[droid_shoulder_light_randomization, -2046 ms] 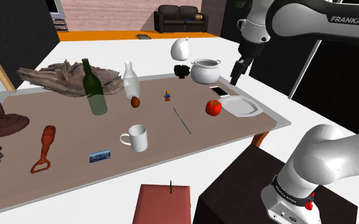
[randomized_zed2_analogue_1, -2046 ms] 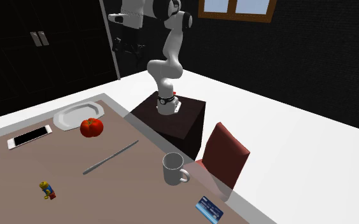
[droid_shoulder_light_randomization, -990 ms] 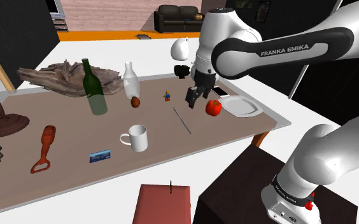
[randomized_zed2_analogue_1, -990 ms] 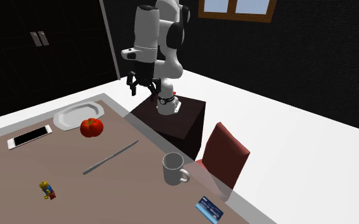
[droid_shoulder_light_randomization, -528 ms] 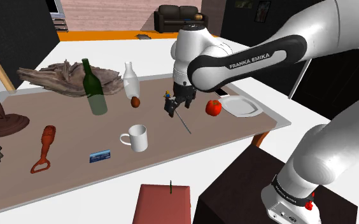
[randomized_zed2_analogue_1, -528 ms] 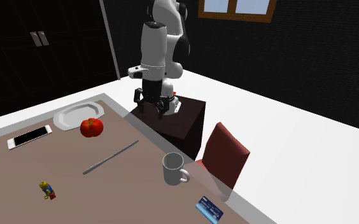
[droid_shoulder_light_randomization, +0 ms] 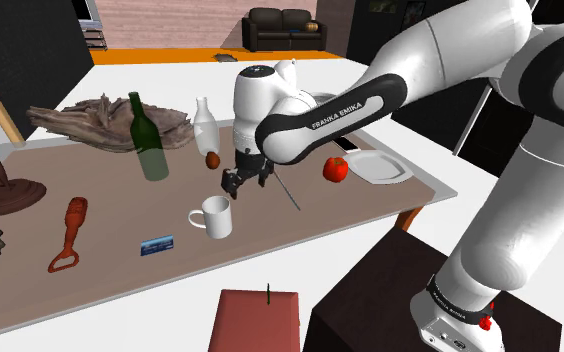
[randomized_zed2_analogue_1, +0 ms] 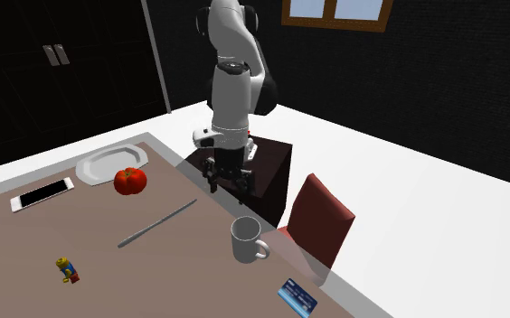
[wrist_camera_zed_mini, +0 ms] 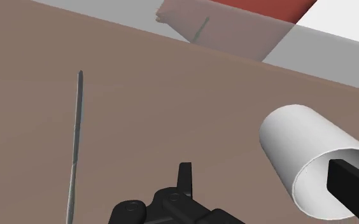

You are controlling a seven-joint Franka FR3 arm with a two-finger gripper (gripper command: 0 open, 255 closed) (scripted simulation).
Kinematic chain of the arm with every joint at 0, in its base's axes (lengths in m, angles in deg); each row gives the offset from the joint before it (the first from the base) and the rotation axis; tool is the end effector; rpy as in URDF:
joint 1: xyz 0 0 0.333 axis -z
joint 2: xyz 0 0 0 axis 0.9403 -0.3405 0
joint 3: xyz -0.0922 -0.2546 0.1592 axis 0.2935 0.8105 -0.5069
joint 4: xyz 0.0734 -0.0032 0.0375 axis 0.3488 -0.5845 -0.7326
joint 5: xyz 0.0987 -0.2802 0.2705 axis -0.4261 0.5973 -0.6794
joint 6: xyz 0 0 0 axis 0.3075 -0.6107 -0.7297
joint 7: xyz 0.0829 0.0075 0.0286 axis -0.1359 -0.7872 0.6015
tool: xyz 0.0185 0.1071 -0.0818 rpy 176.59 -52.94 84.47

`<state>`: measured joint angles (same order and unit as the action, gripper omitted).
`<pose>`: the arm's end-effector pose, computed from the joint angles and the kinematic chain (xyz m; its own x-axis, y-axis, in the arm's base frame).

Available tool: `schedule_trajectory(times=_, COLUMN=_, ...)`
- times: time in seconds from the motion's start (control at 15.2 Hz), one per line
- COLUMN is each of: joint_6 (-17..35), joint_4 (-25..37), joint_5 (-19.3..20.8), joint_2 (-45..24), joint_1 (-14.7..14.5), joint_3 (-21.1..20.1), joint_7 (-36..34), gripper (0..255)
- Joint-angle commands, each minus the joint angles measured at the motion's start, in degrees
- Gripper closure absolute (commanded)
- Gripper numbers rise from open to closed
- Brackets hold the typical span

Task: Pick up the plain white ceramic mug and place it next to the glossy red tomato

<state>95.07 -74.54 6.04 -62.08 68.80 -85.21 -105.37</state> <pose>0.5127 0.2663 0.3822 0.9836 -0.0575 0.1709 -0.0600 -0.9981 0.0099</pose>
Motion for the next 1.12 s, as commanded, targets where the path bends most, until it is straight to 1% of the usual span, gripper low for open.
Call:
schedule_trajectory(times=0.0, joint_6=0.73, joint_4=3.51, joint_5=2.33, joint_2=-4.72, joint_1=-0.63, joint_3=-0.22, joint_7=-3.16, gripper=0)
schedule_trajectory(times=0.2, joint_6=1.17, joint_4=9.45, joint_5=5.72, joint_2=-11.77, joint_1=-2.63, joint_3=0.09, joint_7=-7.67, gripper=0)
schedule_trajectory(times=0.73, joint_6=5.35, joint_4=9.08, joint_5=8.73, joint_2=-16.12, joint_1=-3.62, joint_3=1.42, joint_7=-9.69, gripper=0)
schedule_trajectory(times=1.06, joint_6=5.35, joint_4=9.08, joint_5=8.73, joint_2=-16.12, joint_1=-3.62, joint_3=1.43, joint_7=-9.69, gripper=0)
